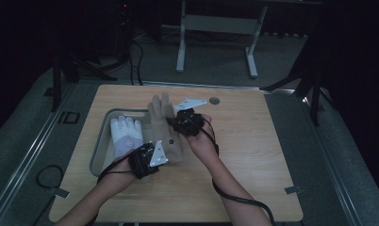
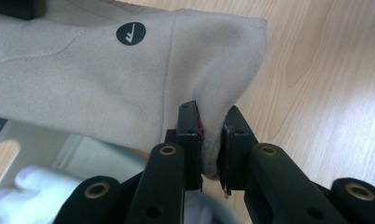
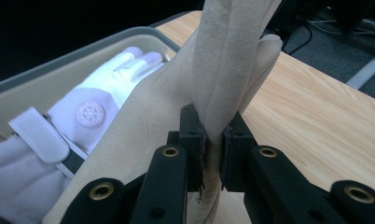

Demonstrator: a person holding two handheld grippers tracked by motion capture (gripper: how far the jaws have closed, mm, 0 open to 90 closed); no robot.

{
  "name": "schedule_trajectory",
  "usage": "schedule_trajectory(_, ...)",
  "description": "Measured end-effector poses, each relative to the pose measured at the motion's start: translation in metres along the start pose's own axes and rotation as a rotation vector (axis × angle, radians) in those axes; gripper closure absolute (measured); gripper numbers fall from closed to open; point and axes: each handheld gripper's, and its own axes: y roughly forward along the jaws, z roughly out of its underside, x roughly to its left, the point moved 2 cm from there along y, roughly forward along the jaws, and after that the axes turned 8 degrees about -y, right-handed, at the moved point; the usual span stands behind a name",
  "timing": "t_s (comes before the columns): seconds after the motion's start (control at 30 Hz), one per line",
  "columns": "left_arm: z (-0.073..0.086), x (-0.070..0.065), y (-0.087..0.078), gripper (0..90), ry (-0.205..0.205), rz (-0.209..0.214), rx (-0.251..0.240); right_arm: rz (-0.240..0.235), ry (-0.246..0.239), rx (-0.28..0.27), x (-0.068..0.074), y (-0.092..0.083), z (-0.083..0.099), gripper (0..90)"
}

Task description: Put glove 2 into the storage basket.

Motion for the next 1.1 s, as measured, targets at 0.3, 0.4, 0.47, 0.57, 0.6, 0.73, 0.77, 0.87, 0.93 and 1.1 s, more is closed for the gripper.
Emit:
schedule_trajectory(0.3,0.029,0.014,-0.018,80.6,-0.046,-0.03,0.02,-0.046,-0.038,-0.003,0.026,0.028,-0.025,81.6)
schedule_trajectory(0.4,0.041,0.02,-0.026,80.6,-0.06,-0.04,0.032,-0.068,-0.046,-0.004,0.037,0.04,-0.034,81.6)
schedule_trajectory(0.47,0.048,0.022,-0.03,80.6,-0.07,-0.047,0.04,-0.077,-0.051,-0.006,0.042,0.045,-0.037,81.5)
schedule_trajectory(0.57,0.06,0.027,-0.037,80.6,-0.082,-0.053,0.058,-0.096,-0.052,-0.007,0.051,0.054,-0.042,81.5)
schedule_trajectory(0.6,0.062,0.029,-0.038,80.6,-0.085,-0.053,0.063,-0.104,-0.05,-0.007,0.054,0.057,-0.045,81.5)
schedule_trajectory(0.73,0.071,0.033,-0.047,80.6,-0.102,-0.057,0.071,-0.121,-0.056,-0.007,0.062,0.066,-0.05,81.4)
schedule_trajectory(0.77,0.073,0.033,-0.049,80.6,-0.108,-0.056,0.071,-0.126,-0.054,-0.008,0.064,0.068,-0.051,81.5)
schedule_trajectory(0.87,0.078,0.033,-0.048,80.6,-0.111,-0.054,0.084,-0.138,-0.054,0.0,0.069,0.076,-0.051,81.4)
schedule_trajectory(0.93,0.081,0.032,-0.044,80.6,-0.116,-0.048,0.09,-0.145,-0.053,0.009,0.071,0.082,-0.048,81.5)
schedule_trajectory(1.1,0.086,0.03,-0.034,80.5,-0.126,-0.029,0.111,-0.155,-0.045,0.052,0.071,0.098,-0.036,81.4)
